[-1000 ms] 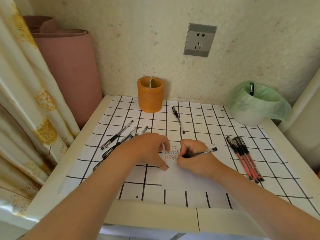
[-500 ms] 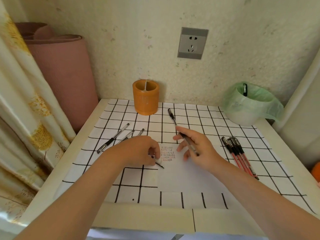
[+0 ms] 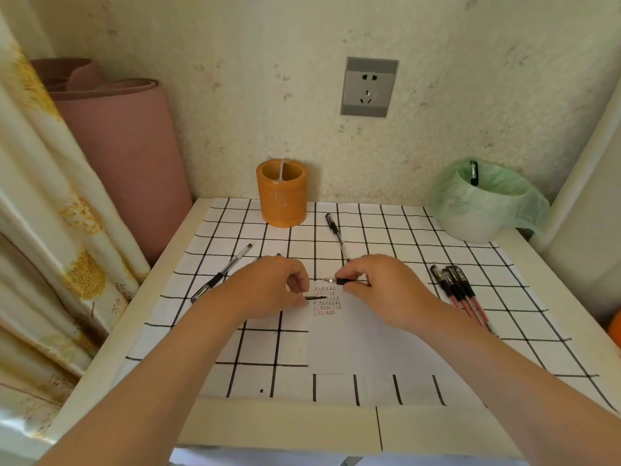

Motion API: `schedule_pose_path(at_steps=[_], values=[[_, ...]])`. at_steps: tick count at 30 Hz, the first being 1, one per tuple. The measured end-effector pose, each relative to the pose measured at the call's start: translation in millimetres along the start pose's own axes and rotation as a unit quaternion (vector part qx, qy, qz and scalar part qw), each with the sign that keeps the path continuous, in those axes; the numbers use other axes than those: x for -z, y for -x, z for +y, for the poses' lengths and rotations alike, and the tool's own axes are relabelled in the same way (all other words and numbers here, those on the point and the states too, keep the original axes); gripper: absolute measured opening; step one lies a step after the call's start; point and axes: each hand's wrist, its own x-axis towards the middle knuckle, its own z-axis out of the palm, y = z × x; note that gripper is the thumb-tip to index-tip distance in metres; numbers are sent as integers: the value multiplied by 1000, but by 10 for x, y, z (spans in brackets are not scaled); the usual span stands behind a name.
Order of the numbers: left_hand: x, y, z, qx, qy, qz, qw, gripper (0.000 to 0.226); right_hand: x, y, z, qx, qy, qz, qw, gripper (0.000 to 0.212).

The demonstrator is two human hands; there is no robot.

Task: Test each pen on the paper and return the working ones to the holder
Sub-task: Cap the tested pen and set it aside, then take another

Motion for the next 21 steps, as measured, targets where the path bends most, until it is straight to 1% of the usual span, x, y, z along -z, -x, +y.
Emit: schedule_pose_path(at_steps=[1,2,11,14,16,18,20,21], values=[[2,2,-1,1,-1,-1,1000,16,-5,17,-7,11,30,-6,999,21],[4,6,-4,3,-2,-3,1000,16,-17,28,-9,14,36,-12,999,21],[13,19,-3,10,-6,-11,1000,15,-87,41,-73,12,20,-50,998,19],[10,28,14,8,8,-17,1000,13,-136,38,-86,27,-3,-56,998,20],[3,34,51,0,43,-12,999,12,-165,34,-101,27,-42,-62,997,23],[-9,41,101,-1,94,-3,996,12,-173,41,-111,39,-40,-71,996,25],[-22,48,148,9,157,-6,988,13,-171,60,-120,82,22,-62,994,16],[-32,53,170,16,186,-10,982,14,-169,69,-123,101,70,-48,991,16]])
